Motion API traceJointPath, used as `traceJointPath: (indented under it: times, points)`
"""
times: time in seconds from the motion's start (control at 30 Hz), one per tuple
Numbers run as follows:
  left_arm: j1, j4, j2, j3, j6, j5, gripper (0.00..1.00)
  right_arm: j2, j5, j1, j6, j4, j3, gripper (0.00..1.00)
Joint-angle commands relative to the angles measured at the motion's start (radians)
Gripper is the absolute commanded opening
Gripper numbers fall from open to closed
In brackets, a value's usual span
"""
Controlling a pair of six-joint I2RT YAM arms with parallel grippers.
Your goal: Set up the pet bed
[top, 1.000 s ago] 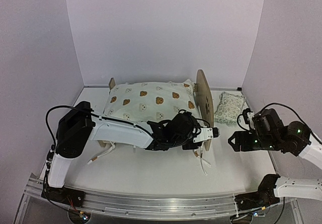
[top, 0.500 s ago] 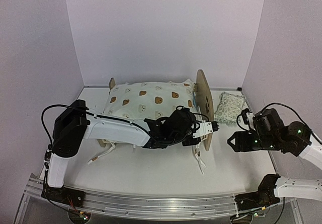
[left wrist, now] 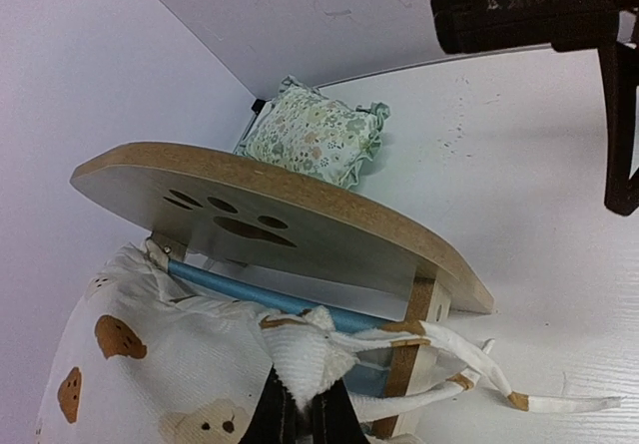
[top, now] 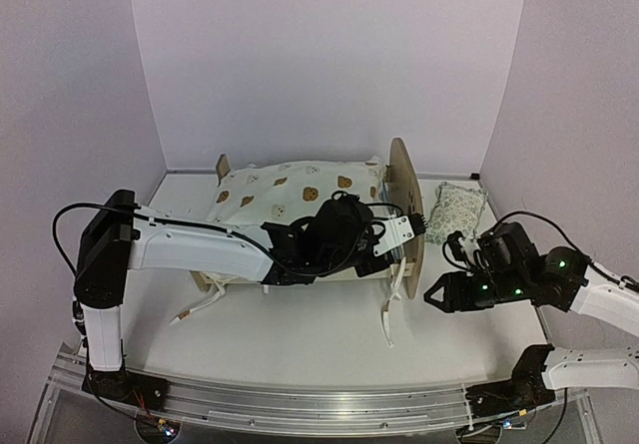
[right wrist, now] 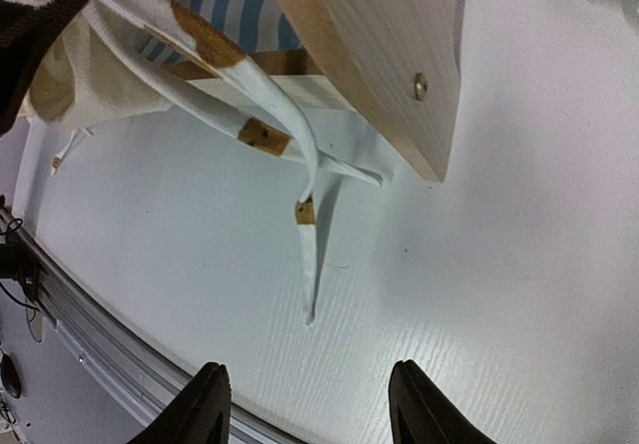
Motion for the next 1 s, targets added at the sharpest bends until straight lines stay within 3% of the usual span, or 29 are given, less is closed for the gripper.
traceJointPath:
  times: [0.0,0.57,0.97]
  points:
    - [0.001,0.076,-0.091,-0.020,-0.056,0.029,0.00,0.043,-0.085,0.004,-0.003,0.183,0.009,0.55]
    - [0.032,0.092,-0.198,-0.112,-0.137,0.101,0.00,0.300,0.033,0.047,0.000,0.460,0.012,0.54]
    - [0.046,0.099,-0.239,-0.163,-0.141,0.124,0.00,0.423,0.176,0.091,-0.015,0.573,0.023,0.32]
